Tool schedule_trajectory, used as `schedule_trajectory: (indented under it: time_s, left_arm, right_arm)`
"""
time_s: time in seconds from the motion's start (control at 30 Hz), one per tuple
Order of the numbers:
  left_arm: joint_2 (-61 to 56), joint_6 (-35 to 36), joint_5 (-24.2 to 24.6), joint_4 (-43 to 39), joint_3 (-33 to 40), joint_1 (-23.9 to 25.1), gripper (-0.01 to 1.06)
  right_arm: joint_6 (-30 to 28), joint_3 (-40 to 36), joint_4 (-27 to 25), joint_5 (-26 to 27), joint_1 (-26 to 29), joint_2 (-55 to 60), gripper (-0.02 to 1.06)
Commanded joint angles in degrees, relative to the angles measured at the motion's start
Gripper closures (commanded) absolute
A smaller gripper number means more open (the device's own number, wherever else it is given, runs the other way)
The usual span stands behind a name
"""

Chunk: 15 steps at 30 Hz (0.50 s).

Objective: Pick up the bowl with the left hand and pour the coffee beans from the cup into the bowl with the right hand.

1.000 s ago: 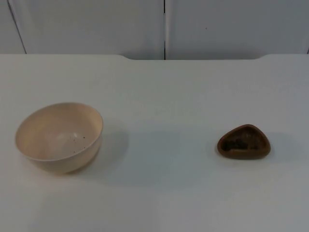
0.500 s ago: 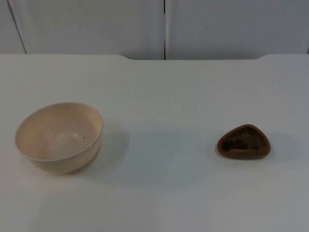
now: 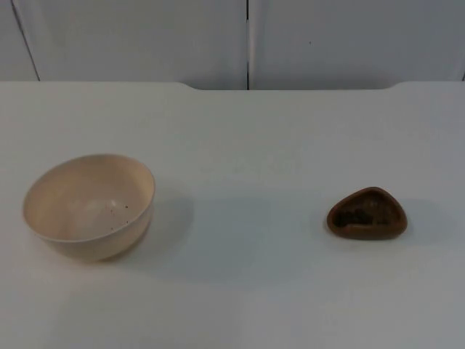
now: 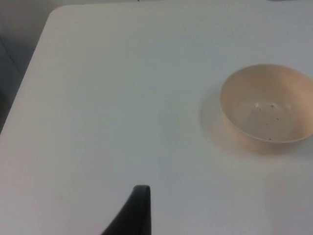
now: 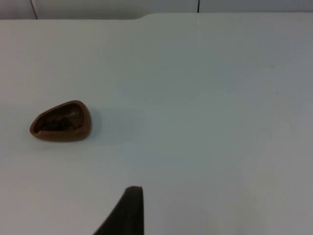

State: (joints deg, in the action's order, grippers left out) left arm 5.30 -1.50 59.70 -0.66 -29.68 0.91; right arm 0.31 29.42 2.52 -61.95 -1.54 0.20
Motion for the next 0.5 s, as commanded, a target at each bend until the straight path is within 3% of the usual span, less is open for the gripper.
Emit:
schedule_trajectory:
  time_s: [0.0, 0.47]
  left_arm:
    - [1.3, 0.3, -2.5, 0.7, -1.0, -0.3, 0.0]
    - [7.5, 0.3, -5.7, 3.4, -5.7, -0.3, 0.0]
  right_arm:
    - [0.1, 0.1, 0.2, 0.1, 0.2, -0.2, -0.01]
    - [0.1, 0.1, 0.2, 0.1, 0.2, -0.2, -0.01]
